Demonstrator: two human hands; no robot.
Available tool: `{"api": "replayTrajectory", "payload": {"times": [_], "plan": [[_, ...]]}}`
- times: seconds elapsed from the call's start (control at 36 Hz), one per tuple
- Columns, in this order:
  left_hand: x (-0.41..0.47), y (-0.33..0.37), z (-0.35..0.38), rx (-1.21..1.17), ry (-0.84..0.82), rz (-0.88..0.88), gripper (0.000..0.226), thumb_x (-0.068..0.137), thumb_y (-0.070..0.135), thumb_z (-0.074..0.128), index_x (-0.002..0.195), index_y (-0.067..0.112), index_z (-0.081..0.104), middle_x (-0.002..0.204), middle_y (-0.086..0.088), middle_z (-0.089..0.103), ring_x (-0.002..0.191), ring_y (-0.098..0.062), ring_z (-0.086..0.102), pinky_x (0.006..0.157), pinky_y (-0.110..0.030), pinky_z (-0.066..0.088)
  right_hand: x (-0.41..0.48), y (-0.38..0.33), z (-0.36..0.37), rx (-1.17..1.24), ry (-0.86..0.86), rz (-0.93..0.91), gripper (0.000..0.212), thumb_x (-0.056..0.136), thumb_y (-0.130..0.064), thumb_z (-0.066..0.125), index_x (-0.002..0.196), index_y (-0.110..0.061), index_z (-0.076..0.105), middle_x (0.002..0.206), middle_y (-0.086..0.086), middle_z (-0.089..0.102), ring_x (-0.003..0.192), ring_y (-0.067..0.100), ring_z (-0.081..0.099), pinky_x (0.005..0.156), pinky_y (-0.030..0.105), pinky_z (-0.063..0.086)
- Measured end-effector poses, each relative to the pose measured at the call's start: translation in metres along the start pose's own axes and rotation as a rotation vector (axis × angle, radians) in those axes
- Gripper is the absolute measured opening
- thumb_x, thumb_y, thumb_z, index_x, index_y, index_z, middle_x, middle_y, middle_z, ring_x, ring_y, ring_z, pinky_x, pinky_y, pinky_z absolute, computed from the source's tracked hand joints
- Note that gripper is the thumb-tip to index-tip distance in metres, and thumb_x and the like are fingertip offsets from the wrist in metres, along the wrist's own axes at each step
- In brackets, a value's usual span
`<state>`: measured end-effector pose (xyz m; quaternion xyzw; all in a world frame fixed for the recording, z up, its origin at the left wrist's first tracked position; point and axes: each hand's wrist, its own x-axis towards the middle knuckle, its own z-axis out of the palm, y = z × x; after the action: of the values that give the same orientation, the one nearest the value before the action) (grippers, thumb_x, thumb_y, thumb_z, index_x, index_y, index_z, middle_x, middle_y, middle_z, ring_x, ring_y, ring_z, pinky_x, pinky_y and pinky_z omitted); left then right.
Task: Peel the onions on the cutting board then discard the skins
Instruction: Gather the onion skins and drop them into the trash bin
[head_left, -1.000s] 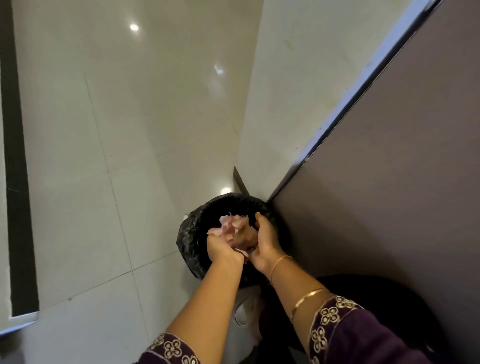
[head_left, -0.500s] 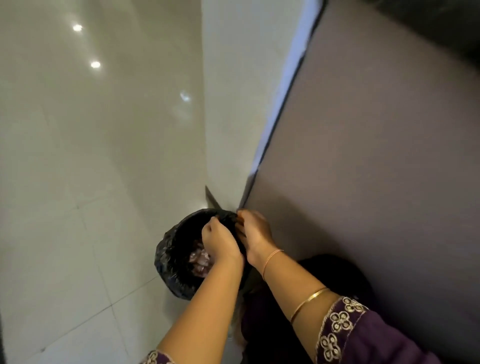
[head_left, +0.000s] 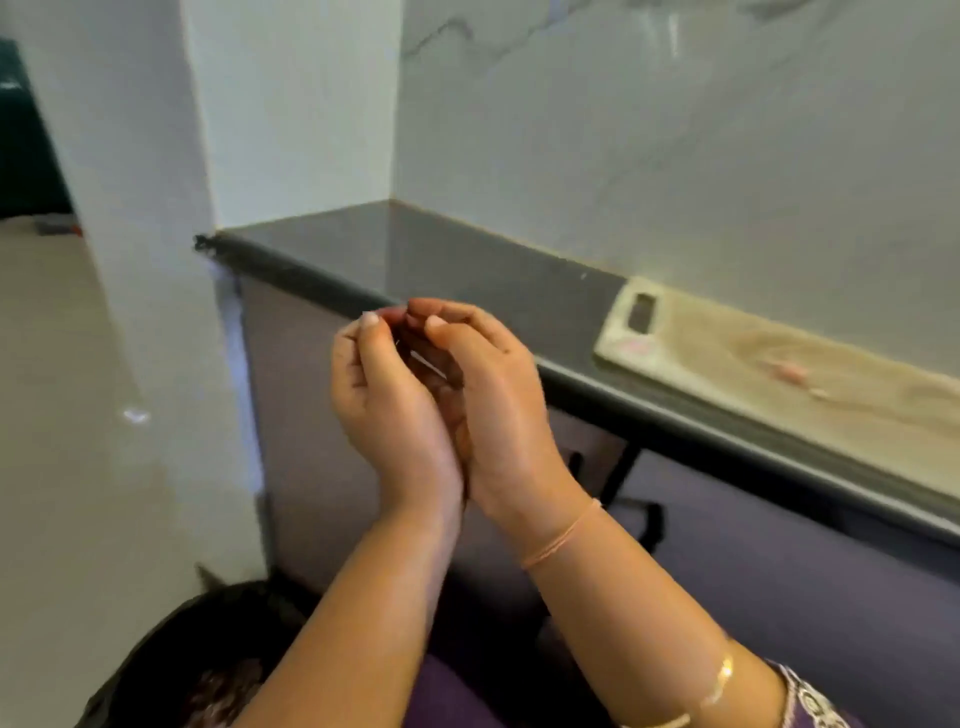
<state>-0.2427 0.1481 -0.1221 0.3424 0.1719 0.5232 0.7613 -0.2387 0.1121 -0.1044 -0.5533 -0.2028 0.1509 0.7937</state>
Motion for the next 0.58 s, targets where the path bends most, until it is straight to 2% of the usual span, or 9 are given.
{"api": "replayTrajectory", "payload": {"times": [0.11,0.19,0.28,0.36,0.42,0.47,0.53,0.58], "plan": [[-0.036,0.005,0.053,-0.048,-0.221,0.027,0.027,0.099,0.005,0.042,0.077,0.014,0.053,0.069,0.004,0.058,0.060,0.000,0.056,0.059,-0.016,0.044,-0.008,-0.053,-0.036,0.009,0.102,-0.175,0.021,0.095,0.001,0.047,0.088,-0.010,0.064,0.090,0.011,0.068,0.089,0.021,0.064,0.083,0.031,0.053],[-0.048,-0.003,0.084,0.059,-0.397,0.057,0.025,0.098,0.005,0.044,0.079,0.019,0.054,0.074,0.006,0.059,0.065,0.002,0.056,0.064,-0.014,0.043,-0.004,-0.085,-0.069,-0.017,0.202,-0.241,0.020,0.096,0.000,0.045,0.092,-0.007,0.063,0.093,0.013,0.066,0.090,0.021,0.064,0.084,0.030,0.053],[-0.046,-0.019,0.109,0.372,-0.667,0.090,0.021,0.096,0.012,0.047,0.085,0.028,0.057,0.097,0.001,0.063,0.087,-0.004,0.058,0.074,-0.017,0.042,0.006,-0.117,-0.112,-0.224,0.321,-0.276,0.021,0.097,-0.004,0.046,0.090,-0.011,0.064,0.092,0.008,0.065,0.090,0.019,0.061,0.086,0.033,0.048],[-0.038,-0.034,0.129,0.798,-1.036,0.158,0.009,0.095,0.027,0.052,0.096,0.028,0.061,0.112,-0.001,0.062,0.100,-0.013,0.057,0.081,-0.025,0.043,0.018,-0.142,-0.169,-0.624,0.448,-0.185,0.018,0.097,-0.016,0.050,0.094,-0.011,0.067,0.102,0.010,0.068,0.098,0.022,0.060,0.087,0.034,0.045],[-0.038,-0.039,0.137,0.982,-1.223,0.213,0.022,0.094,0.037,0.054,0.109,0.024,0.062,0.123,-0.001,0.057,0.111,-0.016,0.054,0.086,-0.024,0.039,0.023,-0.154,-0.208,-0.911,0.472,-0.073,0.026,0.099,-0.024,0.047,0.102,-0.007,0.067,0.112,0.012,0.065,0.099,0.024,0.057,0.085,0.036,0.042],[-0.040,-0.040,0.143,1.096,-1.384,0.250,0.046,0.091,0.047,0.055,0.128,0.020,0.056,0.136,0.001,0.049,0.125,-0.016,0.045,0.093,-0.021,0.033,0.021,-0.161,-0.243,-1.130,0.455,0.040,0.032,0.103,-0.028,0.041,0.112,-0.006,0.063,0.119,0.008,0.059,0.102,0.022,0.051,0.087,0.032,0.036],[-0.042,-0.043,0.147,1.214,-1.549,0.288,0.074,0.084,0.060,0.057,0.143,0.019,0.040,0.151,0.003,0.033,0.138,-0.014,0.030,0.108,-0.024,0.025,0.018,-0.161,-0.278,-1.280,0.409,0.171,0.042,0.106,-0.030,0.033,0.131,-0.003,0.053,0.134,0.010,0.051,0.119,0.024,0.046,0.097,0.030,0.032],[-0.041,-0.047,0.150,1.366,-1.662,0.338,0.091,0.079,0.067,0.056,0.150,0.019,0.026,0.158,0.001,0.019,0.144,-0.016,0.017,0.116,-0.033,0.015,0.018,-0.158,-0.303,-1.356,0.365,0.311,0.051,0.106,-0.037,0.028,0.144,-0.006,0.040,0.151,0.011,0.038,0.138,0.027,0.036,0.113,0.034,0.023]]}}
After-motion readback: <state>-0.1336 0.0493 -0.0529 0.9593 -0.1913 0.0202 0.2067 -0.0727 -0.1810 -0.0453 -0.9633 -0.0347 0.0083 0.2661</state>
